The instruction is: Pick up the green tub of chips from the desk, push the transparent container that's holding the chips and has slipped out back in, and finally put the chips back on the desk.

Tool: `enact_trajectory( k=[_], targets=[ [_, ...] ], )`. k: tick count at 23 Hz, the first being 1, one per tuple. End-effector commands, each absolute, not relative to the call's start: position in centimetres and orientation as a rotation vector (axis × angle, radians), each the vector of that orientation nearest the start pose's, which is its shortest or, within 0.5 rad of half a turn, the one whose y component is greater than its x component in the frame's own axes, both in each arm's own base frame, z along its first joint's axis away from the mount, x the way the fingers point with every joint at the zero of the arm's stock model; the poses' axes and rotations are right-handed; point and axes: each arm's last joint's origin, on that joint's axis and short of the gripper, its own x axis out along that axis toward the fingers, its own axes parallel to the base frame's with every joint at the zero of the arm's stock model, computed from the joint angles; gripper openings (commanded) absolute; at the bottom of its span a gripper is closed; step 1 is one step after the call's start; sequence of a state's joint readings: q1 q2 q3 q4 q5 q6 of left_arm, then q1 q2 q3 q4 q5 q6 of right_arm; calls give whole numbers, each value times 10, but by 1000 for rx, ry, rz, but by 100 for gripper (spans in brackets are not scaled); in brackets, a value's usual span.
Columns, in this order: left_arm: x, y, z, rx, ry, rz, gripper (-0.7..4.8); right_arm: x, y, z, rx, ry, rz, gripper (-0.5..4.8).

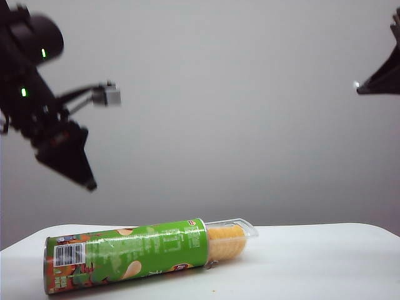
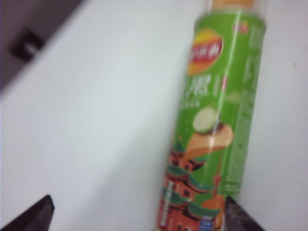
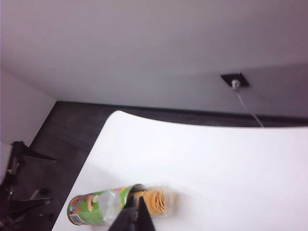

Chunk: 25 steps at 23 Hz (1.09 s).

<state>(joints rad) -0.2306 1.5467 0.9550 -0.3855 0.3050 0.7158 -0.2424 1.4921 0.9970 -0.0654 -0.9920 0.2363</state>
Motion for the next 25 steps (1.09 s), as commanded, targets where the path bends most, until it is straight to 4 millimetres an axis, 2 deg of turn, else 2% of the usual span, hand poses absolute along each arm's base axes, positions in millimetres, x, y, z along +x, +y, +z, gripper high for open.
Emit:
enact_trajectory(
  k=[1,7,13,15,19,20,22,23,25],
  targets=[
    [299,-82,183,547,832,-850,479,318,-50,250,555,567,700,-5],
    [309,-91,146,564,909,-904,479,327,-51,228,604,627,730,-5],
    [311,-95,109,575,1031,-917,479,331,-51,217,614,652,734,-5],
    [314,-97,101,603,1030,-891,479,333,-52,212,623,665,731,-5],
    [315,-102,100,630,993,-923,472,335,-49,206,630,684,735,-5],
    [315,-103,100,639,990,-925,456,335,-48,206,630,685,735,-5],
    [315,-103,100,648,983,-930,384,335,-48,205,630,686,734,-5],
    [315,-103,100,648,983,-931,309,335,-49,205,629,685,731,-5],
    [315,-103,101,649,981,-930,259,335,-49,205,627,685,731,-5]
  ],
)
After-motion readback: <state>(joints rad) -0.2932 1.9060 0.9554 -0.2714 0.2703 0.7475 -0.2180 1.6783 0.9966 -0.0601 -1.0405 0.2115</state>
